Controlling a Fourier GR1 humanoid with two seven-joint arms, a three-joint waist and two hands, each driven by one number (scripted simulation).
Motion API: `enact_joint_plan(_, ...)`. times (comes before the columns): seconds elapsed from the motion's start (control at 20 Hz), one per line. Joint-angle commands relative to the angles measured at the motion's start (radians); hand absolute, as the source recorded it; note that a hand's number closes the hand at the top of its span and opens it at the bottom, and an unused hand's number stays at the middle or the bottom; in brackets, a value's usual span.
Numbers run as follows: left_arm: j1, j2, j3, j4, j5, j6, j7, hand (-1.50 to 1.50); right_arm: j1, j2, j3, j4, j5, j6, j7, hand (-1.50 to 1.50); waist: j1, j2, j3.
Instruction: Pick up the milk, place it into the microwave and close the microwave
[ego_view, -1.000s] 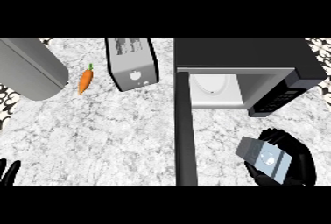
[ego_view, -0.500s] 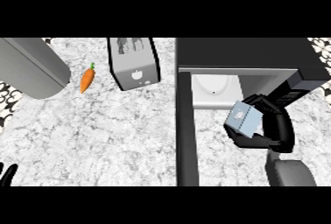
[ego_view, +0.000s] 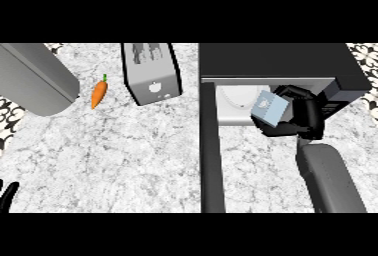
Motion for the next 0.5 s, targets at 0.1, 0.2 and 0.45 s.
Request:
enact_joint_plan(0.1, -0.050, 0.014, 0.006, 0.017, 0.016, 0.003, 0.022, -1.50, -0.191, 0.023, -0.009, 0.224, 0.046, -0.071, 0.010, 1.50, 0.044, 0.026, -0.004)
enact_joint_plan(0.2, -0.064, 0.049, 0.041, 0.057, 0.050, -0.024, 0.014, -1.50, -0.226, -0.036, -0.028, 0.231, 0.047, -0.061, 0.061, 1.50, 0.057, 0.029, -0.005)
enact_joint_plan(0.45, -0.107, 0.029, -0.006, 0.042, 0.001, -0.005, 0.022, -1.50, -0.240, -0.033, -0.020, 0.247, 0.083, -0.137, 0.004, 1.50, 0.083, 0.040, -0.004)
